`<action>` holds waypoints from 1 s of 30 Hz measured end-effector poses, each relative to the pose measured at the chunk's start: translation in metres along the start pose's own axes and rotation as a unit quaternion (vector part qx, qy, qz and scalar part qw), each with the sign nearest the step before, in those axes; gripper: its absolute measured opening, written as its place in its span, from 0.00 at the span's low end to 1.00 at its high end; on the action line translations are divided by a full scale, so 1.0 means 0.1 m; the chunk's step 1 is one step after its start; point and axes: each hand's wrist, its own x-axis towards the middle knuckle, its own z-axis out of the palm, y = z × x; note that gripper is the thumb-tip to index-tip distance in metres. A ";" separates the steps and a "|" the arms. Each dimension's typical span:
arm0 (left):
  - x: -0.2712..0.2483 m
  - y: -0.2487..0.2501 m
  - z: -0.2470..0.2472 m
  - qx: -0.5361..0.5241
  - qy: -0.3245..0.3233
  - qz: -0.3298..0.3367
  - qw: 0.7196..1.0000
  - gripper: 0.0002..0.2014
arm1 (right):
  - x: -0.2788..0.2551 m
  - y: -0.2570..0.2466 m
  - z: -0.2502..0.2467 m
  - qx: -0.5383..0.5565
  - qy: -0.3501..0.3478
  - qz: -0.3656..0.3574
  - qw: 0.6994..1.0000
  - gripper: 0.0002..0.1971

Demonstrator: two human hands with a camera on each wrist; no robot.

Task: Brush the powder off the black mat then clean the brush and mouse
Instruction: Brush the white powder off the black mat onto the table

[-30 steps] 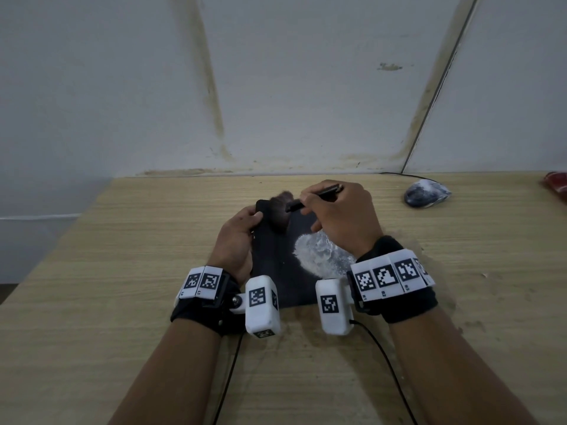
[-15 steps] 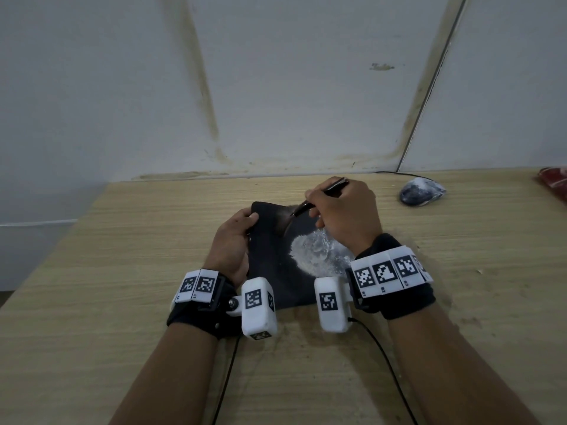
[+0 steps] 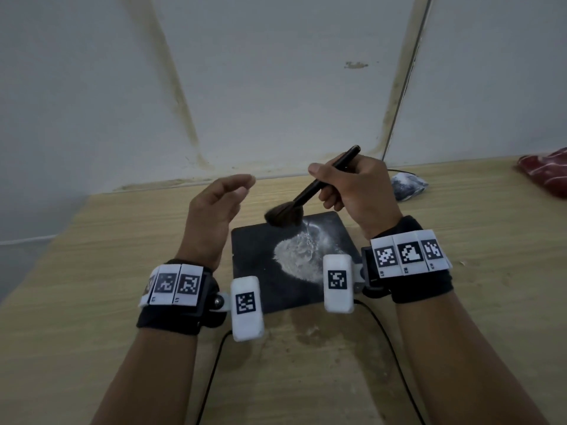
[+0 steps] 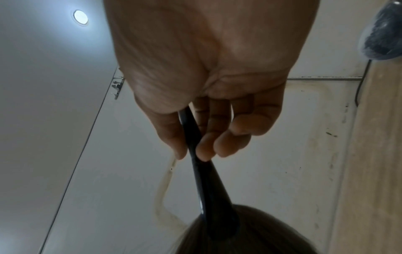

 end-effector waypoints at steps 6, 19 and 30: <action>-0.01 0.31 0.35 0.112 -0.127 0.049 0.984 0.09 | -0.03 -0.04 0.06 -0.012 -0.047 0.016 0.999 0.16; 0.04 0.28 0.34 0.204 -0.124 0.028 0.971 0.04 | -0.05 -0.13 0.13 -0.035 -0.090 0.097 0.991 0.25; 0.02 -0.01 0.32 0.043 0.011 -0.102 0.994 0.07 | 0.03 0.12 0.04 -0.066 -0.089 0.278 0.954 0.33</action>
